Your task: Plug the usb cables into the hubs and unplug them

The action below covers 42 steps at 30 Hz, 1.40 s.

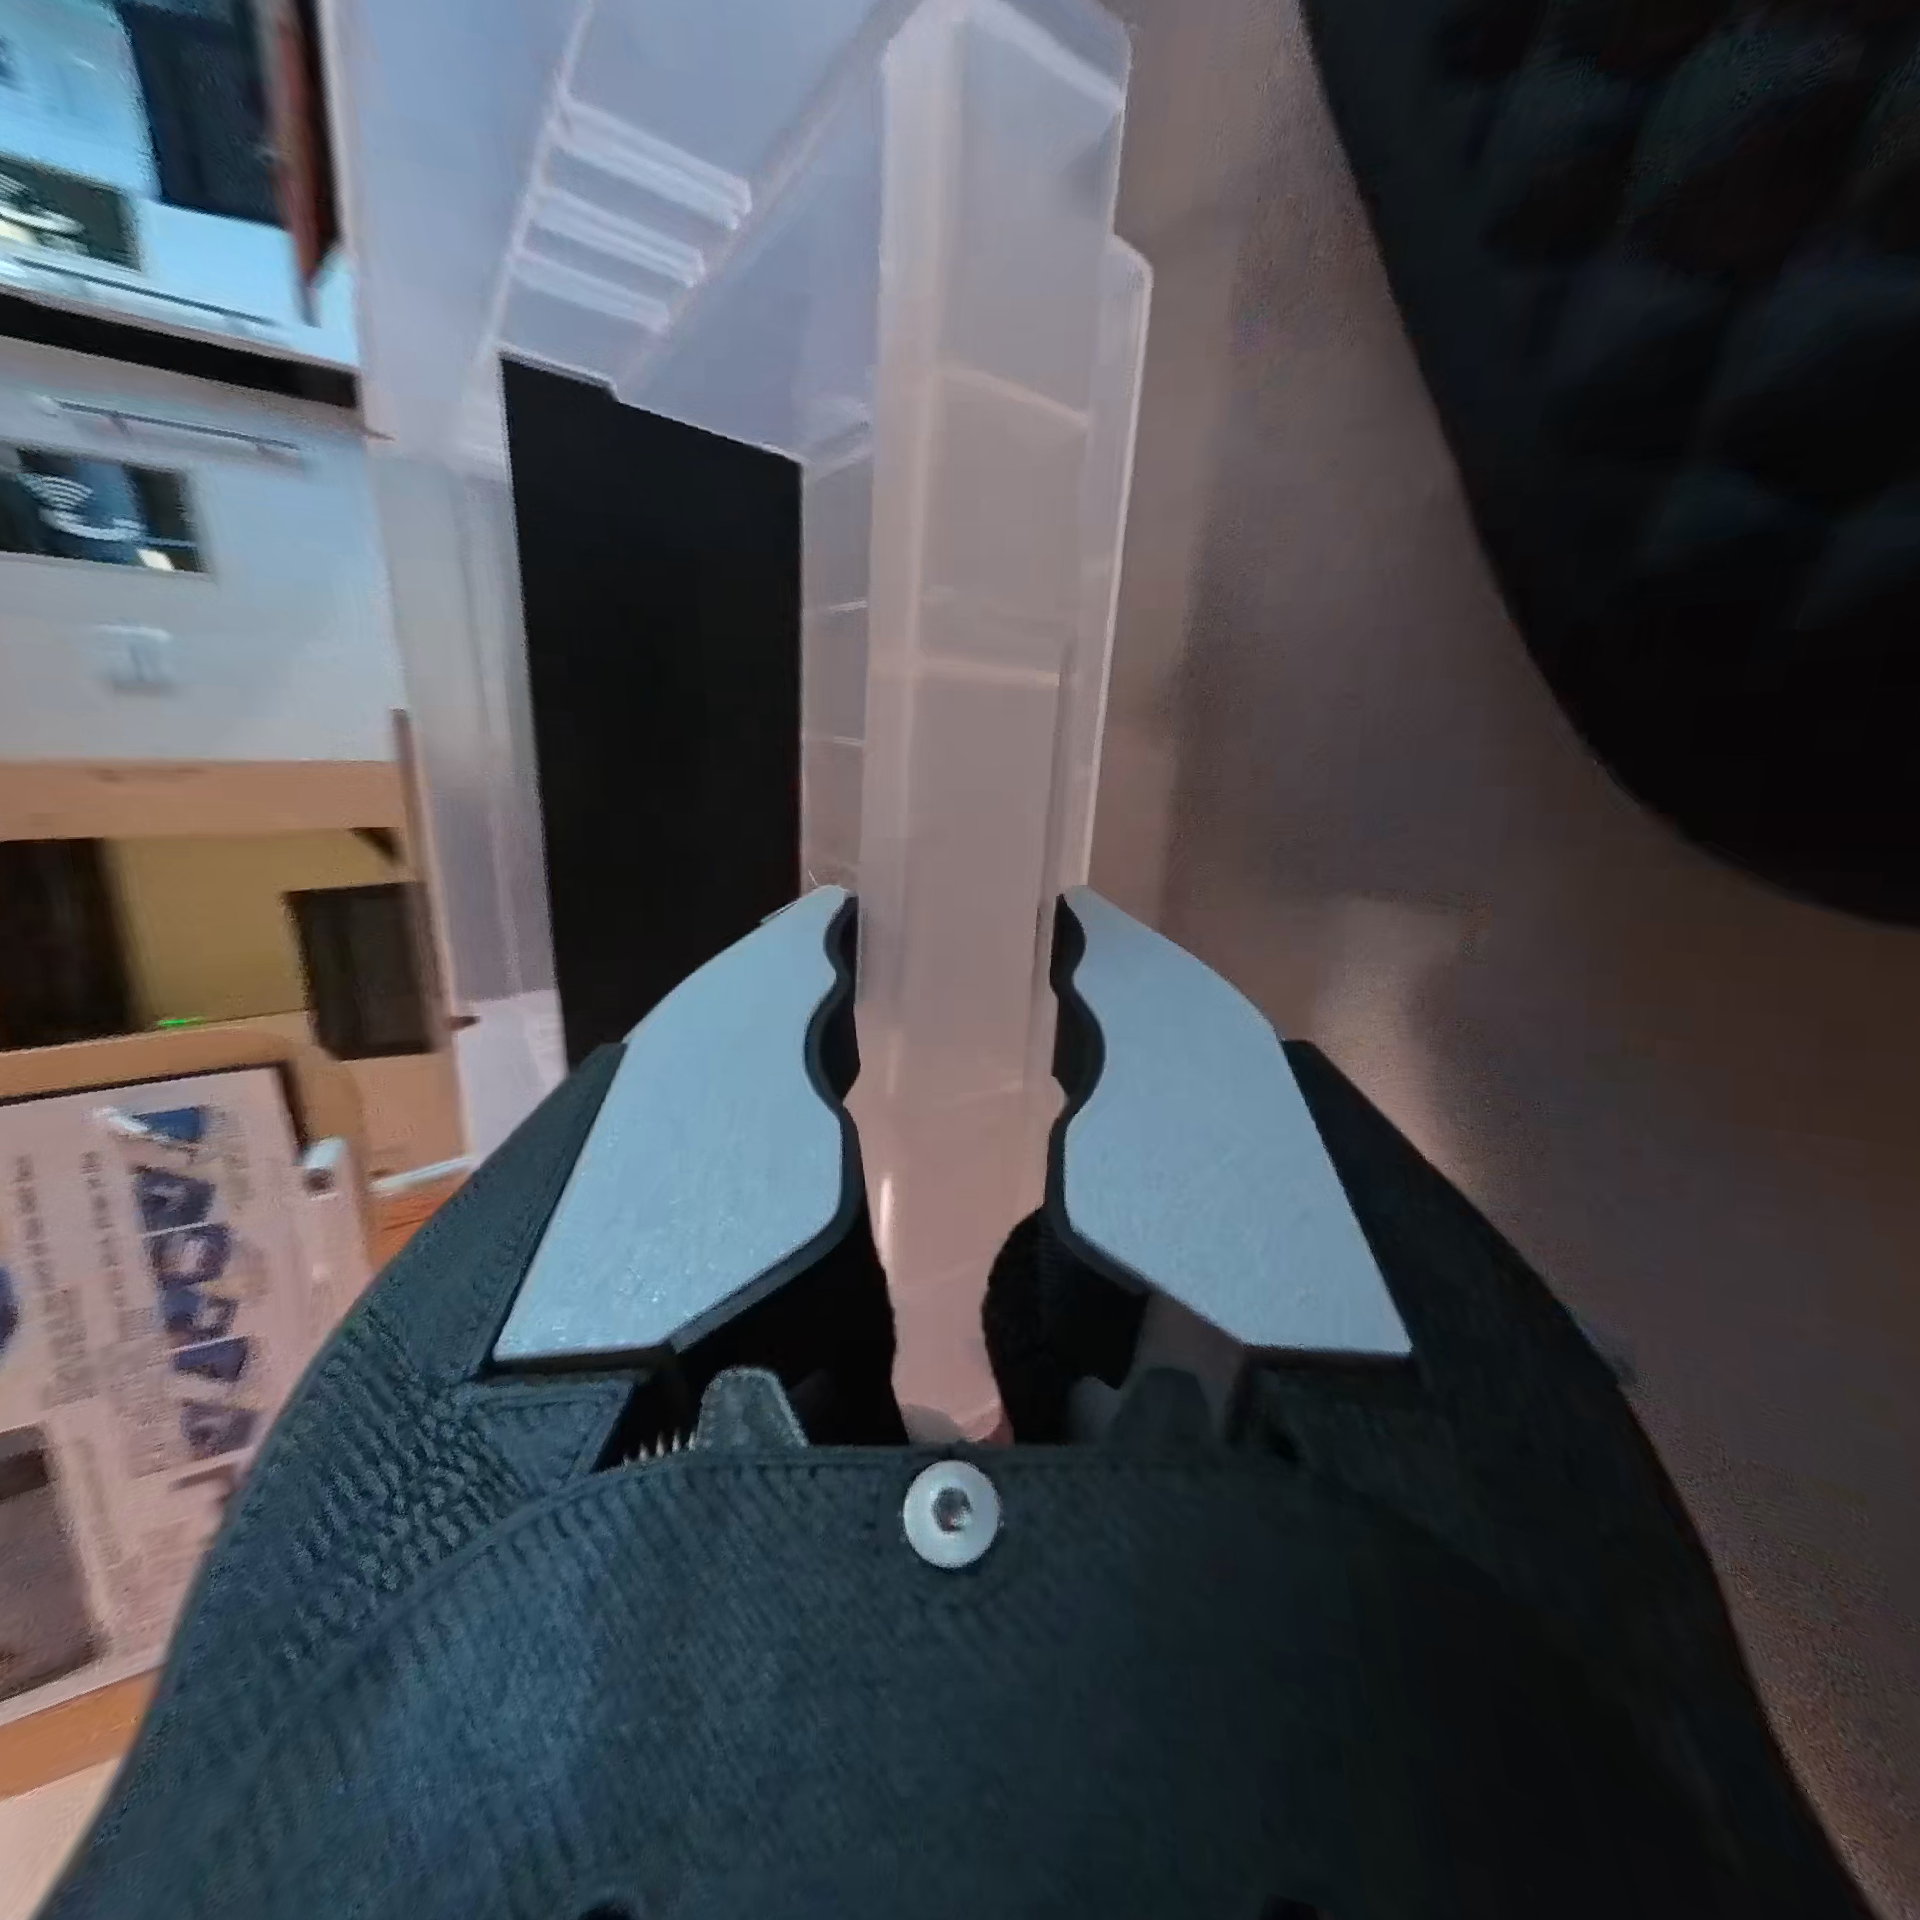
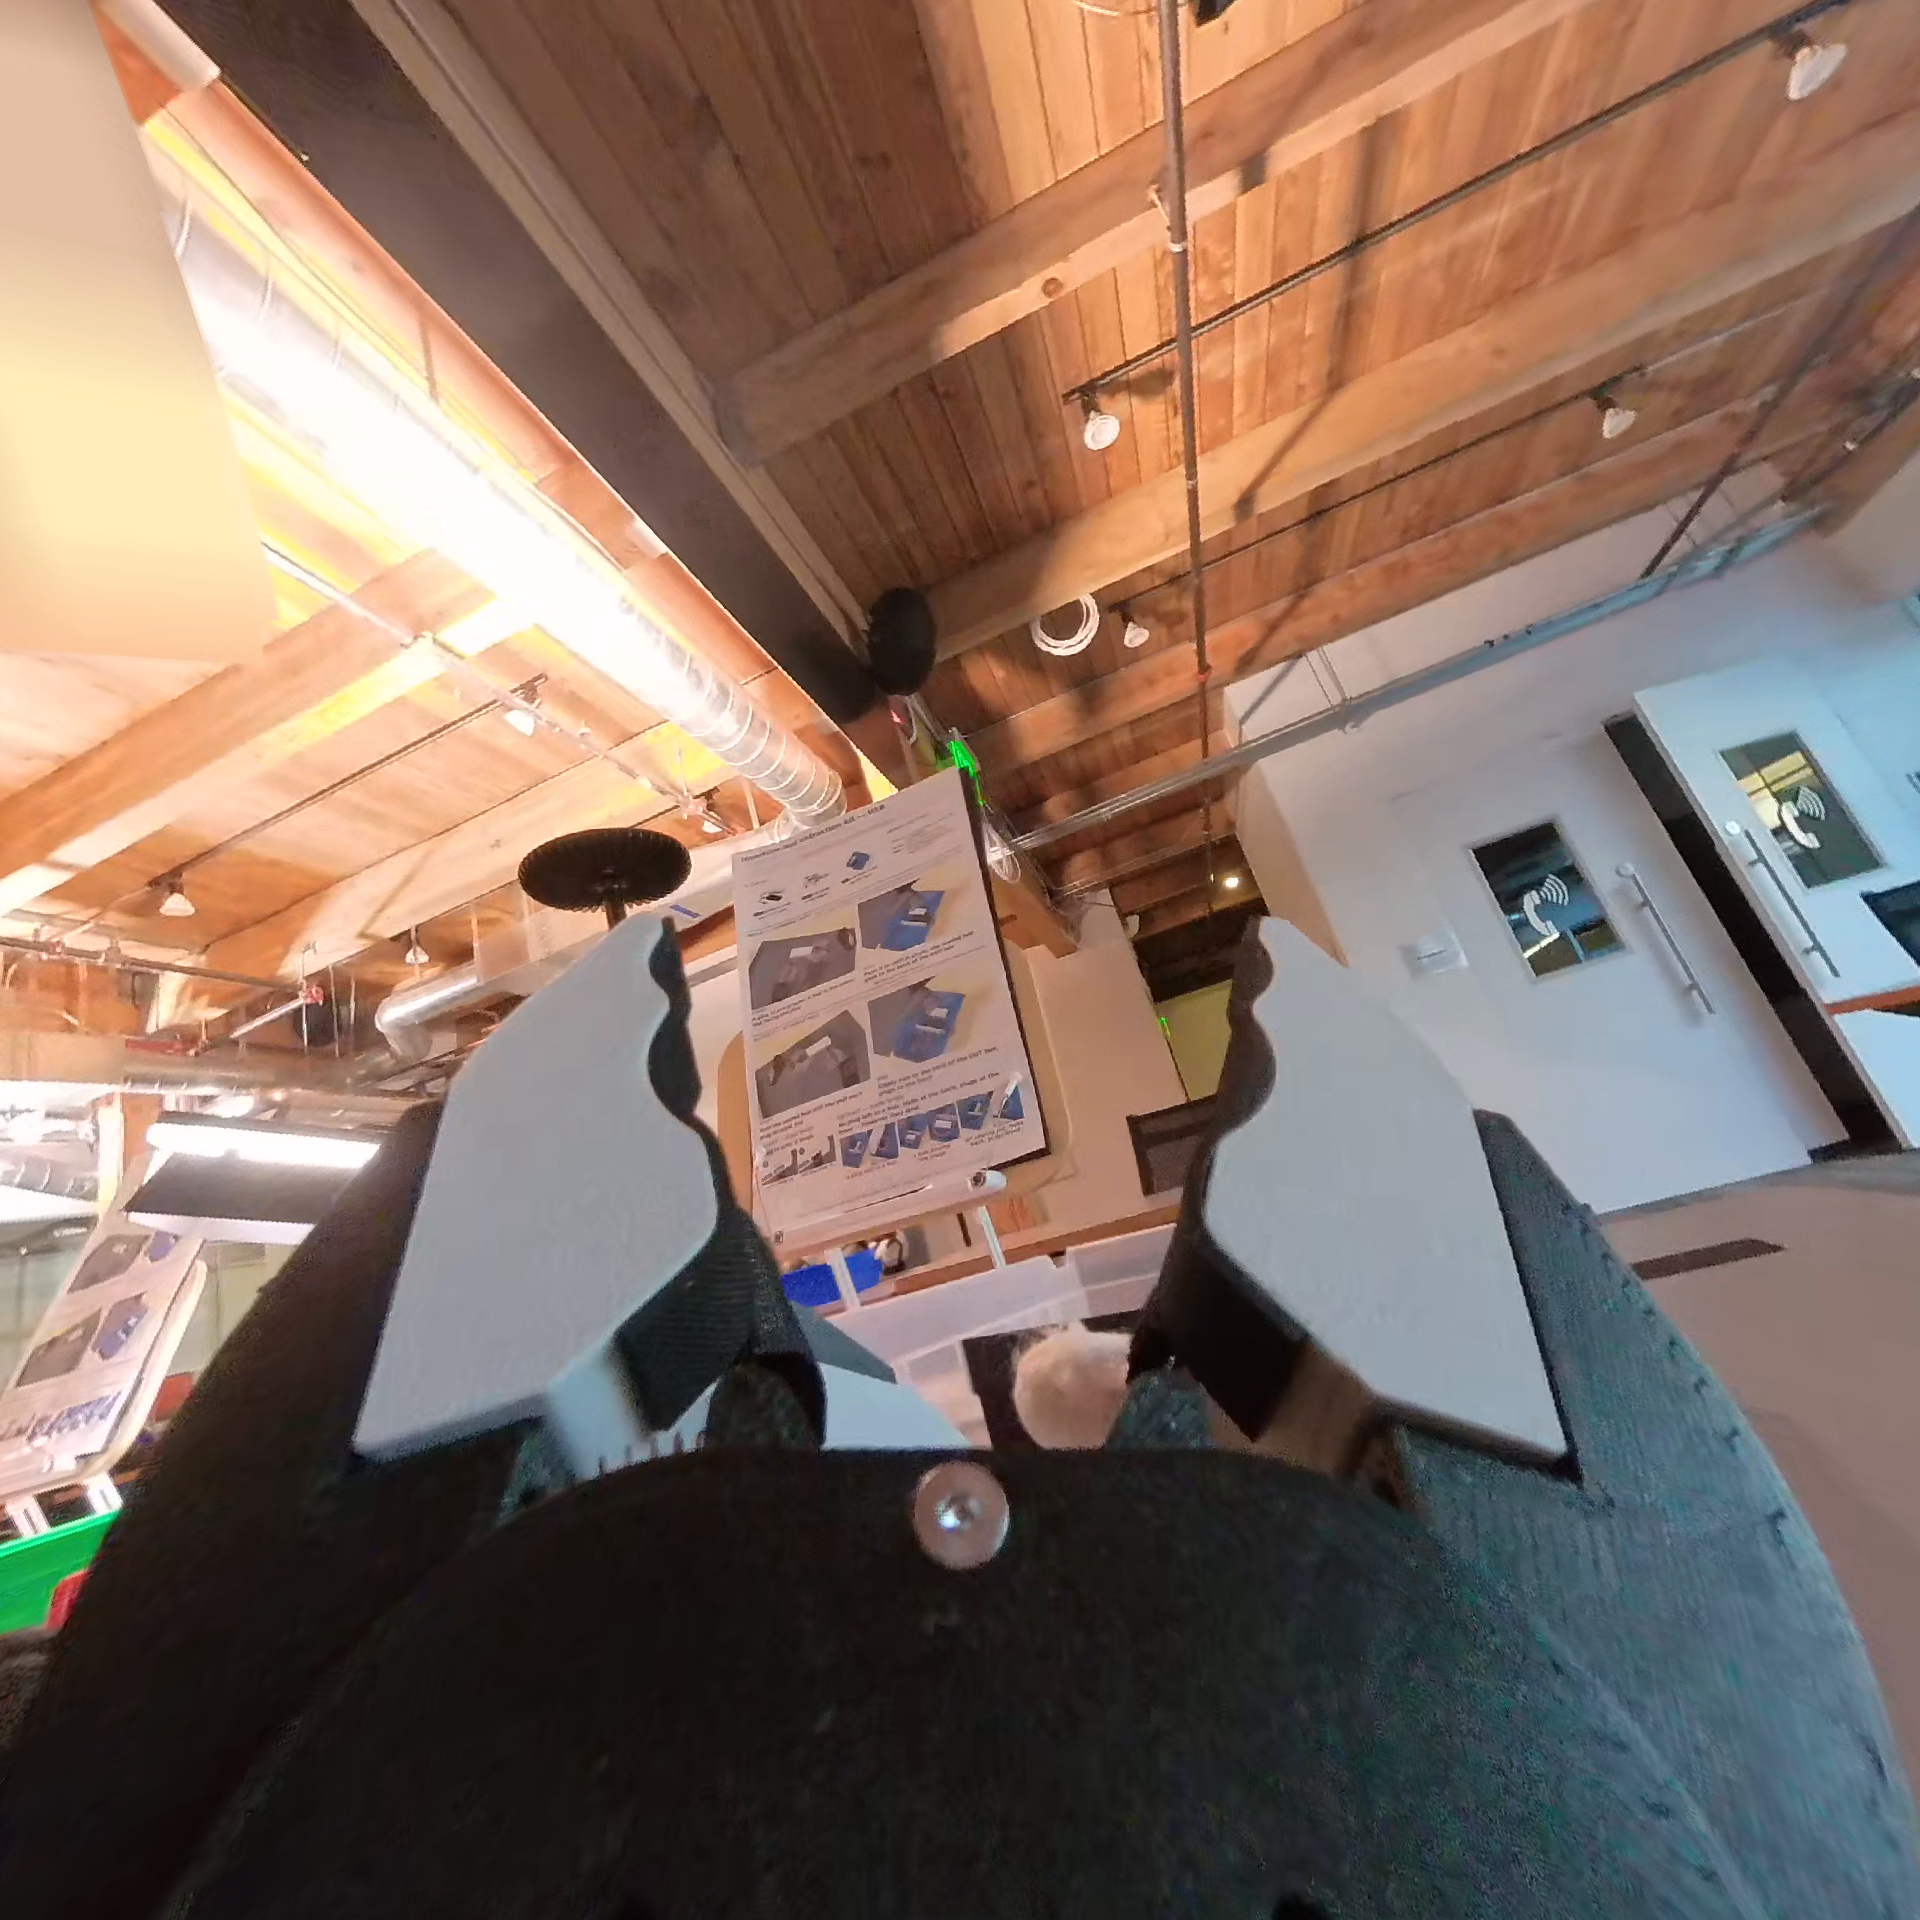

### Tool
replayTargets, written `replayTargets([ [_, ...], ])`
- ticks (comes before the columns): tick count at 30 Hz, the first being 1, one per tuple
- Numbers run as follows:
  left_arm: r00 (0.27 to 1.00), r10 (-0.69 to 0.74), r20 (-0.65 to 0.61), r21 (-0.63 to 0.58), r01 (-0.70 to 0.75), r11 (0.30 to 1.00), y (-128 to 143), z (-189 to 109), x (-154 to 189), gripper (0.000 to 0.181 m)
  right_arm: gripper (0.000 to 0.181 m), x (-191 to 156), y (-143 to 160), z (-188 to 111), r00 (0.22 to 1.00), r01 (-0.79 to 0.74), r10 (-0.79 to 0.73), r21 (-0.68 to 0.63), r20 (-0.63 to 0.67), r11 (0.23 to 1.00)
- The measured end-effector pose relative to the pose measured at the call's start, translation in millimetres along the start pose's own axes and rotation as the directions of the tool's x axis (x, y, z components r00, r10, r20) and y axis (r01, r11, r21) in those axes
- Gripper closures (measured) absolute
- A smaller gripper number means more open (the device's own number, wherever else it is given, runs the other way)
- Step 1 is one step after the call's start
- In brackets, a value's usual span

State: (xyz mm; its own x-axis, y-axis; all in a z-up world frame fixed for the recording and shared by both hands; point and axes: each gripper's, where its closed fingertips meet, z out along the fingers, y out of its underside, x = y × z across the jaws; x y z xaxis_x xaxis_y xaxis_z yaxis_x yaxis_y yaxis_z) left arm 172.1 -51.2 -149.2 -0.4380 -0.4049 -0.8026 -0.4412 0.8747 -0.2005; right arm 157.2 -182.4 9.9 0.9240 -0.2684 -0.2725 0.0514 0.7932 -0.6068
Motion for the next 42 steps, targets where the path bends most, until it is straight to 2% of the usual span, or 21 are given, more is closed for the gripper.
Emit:
replayTargets([
  [1,0.998,0.042,0.035,-0.004,-0.042,0.999,2.3,0.1,-1.8,0.147,0.082,0.8,0.7,0.0,1.0,-0.006,0.006,-0.003,-0.002,1.0],
  [2,0.994,0.079,0.075,0.007,-0.08,0.997,1.8,-3.4,-4.9,0.139,0.082,1.0,1.0,0.2,1.0,-0.007,0.007,-0.005,-0.003,1.0],
  [3,0.99,0.089,0.106,0.038,-0.094,0.995,-1.8,-10.6,-7.6,0.119,0.081,1.2,1.1,0.1,1.0,-0.005,0.005,-0.006,-0.005,1.0],
  [6,0.991,-0.006,0.133,0.154,-0.014,0.988,-10.2,-49.7,-11.9,0.107,0.08,1.1,2.5,0.6,1.0,0.001,-0.001,-0.015,-0.008,1.0],
  [8,0.983,-0.07,0.168,0.205,0.035,0.978,-3.2,-81.5,-18.0,0.106,0.079,-1.2,5.3,1.7,1.0,0.004,-0.004,-0.031,0.002,1.0],
  [11,0.959,-0.195,0.203,0.16,0.164,0.973,42.1,-116.4,-24.1,0.108,0.083,-7.2,24.0,5.9,0.997,0.079,-0.078,-0.146,0.015,0.986],
  [13,0.933,-0.303,0.192,0.079,0.293,0.953,89.1,-126.3,-18.8,0.108,0.095,-22.2,57.3,8.8,0.973,0.224,-0.19,-0.339,0.129,0.914],
  [14,0.92,-0.344,0.187,0.023,0.346,0.938,115.4,-128.4,-13.7,0.108,0.102,-31.7,84.7,5.5,0.934,0.347,-0.249,-0.475,0.257,0.809],
  [16,0.904,-0.397,0.159,-0.096,0.414,0.905,162.7,-129.1,2.8,0.109,0.103,-35.0,139.5,-17.5,0.817,0.575,-0.274,-0.677,0.507,0.46],
  [18,0.899,-0.417,0.137,-0.212,0.438,0.874,199.2,-127.0,19.2,0.11,0.1,-21.6,170.6,-40.2,0.706,0.7,-0.264,-0.703,0.657,0.122],
  [19,0.9,-0.415,0.13,-0.263,0.435,0.861,213.6,-125.5,25.5,0.113,0.105,-9.3,178.1,-42.9,0.624,0.753,-0.308,-0.658,0.718,-0.01],
  [21,0.899,-0.426,0.102,-0.333,0.434,0.837,232.4,-123.3,36.3,0.124,0.108,6.8,191.3,-44.2,0.464,0.815,-0.34,-0.544,0.818,-0.198],
  [22,0.889,-0.455,0.048,-0.317,0.445,0.837,230.7,-121.8,44.2,0.144,0.114,13.0,197.6,-45.0,0.413,0.822,-0.331,-0.504,0.848,-0.266],
  [24,0.888,-0.455,0.061,-0.294,0.452,0.842,236.6,-122.6,44.9,0.148,0.143,28.9,205.6,-51.7,0.339,0.817,-0.27,-0.424,0.901,-0.391],
  [26,0.877,-0.476,0.068,-0.305,0.473,0.827,248.9,-129.1,46.1,0.146,0.143,42.3,202.5,-50.3,0.321,0.815,-0.25,-0.401,0.913,-0.418],
  [31,0.859,-0.504,0.09,-0.343,0.502,0.794,298.2,-162.3,56.6,0.147,0.141,103.7,171.8,-55.5,0.376,0.779,-0.232,-0.441,0.897,-0.445],
  [34,0.862,-0.498,0.091,-0.383,0.492,0.782,328.6,-195.4,71.8,0.148,0.142,139.4,143.4,-66.0,0.353,0.78,-0.218,-0.415,0.91,-0.469],
  [37,0.864,-0.496,0.087,-0.394,0.487,0.78,352.4,-233.0,91.5,0.148,0.144,167.6,115.5,-78.0,0.341,0.81,-0.218,-0.404,0.914,-0.426],
  [42,0.86,-0.507,0.06,-0.383,0.489,0.784,375.2,-294.8,128.4,0.148,0.143,218.5,55.6,-109.1,0.343,0.783,-0.211,-0.403,0.915,-0.475],
])
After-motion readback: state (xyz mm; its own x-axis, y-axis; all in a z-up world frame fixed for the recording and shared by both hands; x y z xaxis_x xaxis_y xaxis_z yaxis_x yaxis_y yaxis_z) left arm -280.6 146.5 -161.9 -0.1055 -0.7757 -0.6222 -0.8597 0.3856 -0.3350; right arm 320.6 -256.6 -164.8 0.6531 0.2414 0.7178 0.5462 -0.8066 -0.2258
